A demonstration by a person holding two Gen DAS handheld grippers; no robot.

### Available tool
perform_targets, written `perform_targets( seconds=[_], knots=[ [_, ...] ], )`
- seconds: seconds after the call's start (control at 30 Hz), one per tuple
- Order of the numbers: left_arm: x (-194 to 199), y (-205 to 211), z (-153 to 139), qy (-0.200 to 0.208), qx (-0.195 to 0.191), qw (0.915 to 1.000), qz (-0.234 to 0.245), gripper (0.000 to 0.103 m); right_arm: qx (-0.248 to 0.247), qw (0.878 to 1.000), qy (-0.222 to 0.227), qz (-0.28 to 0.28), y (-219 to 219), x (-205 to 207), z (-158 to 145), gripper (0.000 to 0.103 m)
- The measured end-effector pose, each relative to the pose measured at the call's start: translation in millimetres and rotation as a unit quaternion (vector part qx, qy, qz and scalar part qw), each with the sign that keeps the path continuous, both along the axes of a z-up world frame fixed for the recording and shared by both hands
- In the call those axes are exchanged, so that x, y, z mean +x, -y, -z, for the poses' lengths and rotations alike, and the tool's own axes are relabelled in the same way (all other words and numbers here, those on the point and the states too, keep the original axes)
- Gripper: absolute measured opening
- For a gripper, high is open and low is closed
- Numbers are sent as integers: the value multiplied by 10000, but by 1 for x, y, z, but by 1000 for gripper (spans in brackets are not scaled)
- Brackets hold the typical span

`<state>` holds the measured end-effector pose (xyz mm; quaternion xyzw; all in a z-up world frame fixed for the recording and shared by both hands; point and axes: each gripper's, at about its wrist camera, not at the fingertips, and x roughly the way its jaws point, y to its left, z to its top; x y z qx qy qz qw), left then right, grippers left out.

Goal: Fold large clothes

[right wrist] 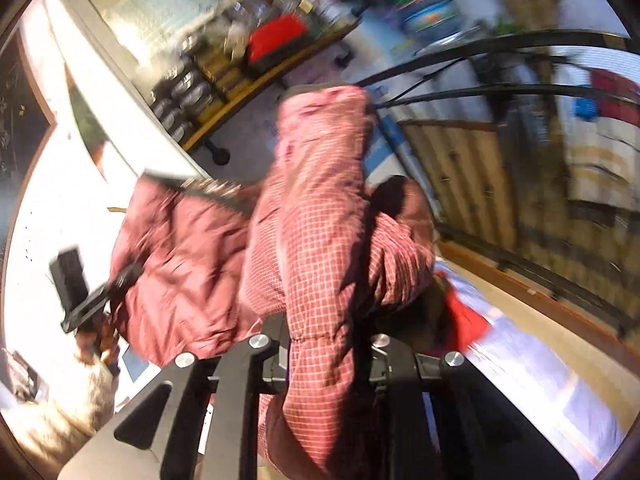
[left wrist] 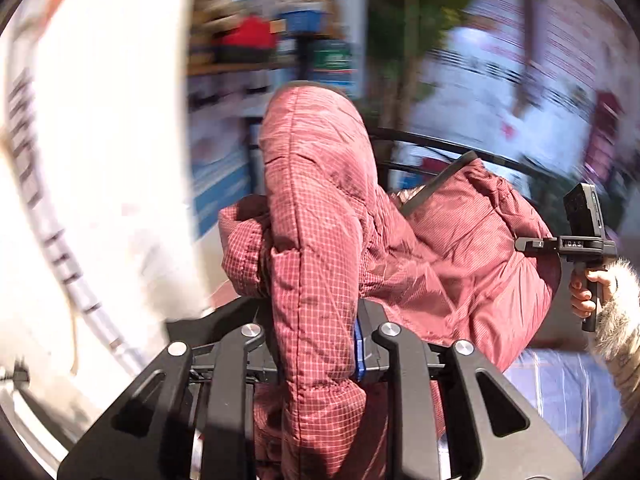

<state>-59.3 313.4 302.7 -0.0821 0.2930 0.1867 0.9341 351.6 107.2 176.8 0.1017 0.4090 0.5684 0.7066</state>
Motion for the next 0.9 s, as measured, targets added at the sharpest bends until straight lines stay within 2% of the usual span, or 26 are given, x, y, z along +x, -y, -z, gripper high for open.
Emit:
perform_targets(
  seconds=[0.07,0.13,0.2,0.27,0.33,0.37,0.43,0.57,0.63,0.67,0.7,0.77,0.83,0.9],
  knots=[
    [-7,-40,32,-291,-11,9986,-436,26,-224,9990,-334,-199,-69,30,13,20],
    [-9,-80,80,-548,-393,9947,-772,27,-714,9968,-302,-212,-136,47,39,21],
    [-10,-115,134,-772,-994,9851,-1171,27,-1300,9905,-400,-206,-180,52,73,23],
    [-15,-138,183,-916,-1219,9756,-1577,30,-1741,9834,-513,94,-201,55,105,27],
    [-26,-152,207,-740,-1522,9707,-1708,39,-1723,9820,-719,288,-206,63,125,31],
    [-34,-158,214,-534,-1798,9670,-1725,46,-1664,9811,-929,341,-205,70,135,35],
    [-42,-163,223,-270,-2100,9629,-1672,55,-1721,9796,-986,321,-203,76,145,38],
    [-38,-164,242,-209,-2201,9612,-1648,67,-1687,9789,-1102,346,-200,78,160,49],
    [-43,-169,260,-143,-2413,9549,-1724,76,-1670,9757,-1331,498,-196,82,175,59],
    [-36,-176,266,-128,-2527,9511,-1774,79,-1718,9732,-1418,570,-200,86,182,71],
    [-34,-177,264,-127,-2583,9491,-1799,80,-1694,9703,-1590,673,-197,87,189,76],
    [-31,-182,253,-268,-2410,9539,-1771,80,-1481,9673,-1900,790,-190,91,195,76],
    [-28,-181,241,-587,-2134,9601,-1709,80,-1519,9681,-1809,838,-187,91,189,79],
    [-36,-174,213,-849,-1539,9664,-1875,87,-1682,9669,-1661,956,-181,93,175,79]
  ],
)
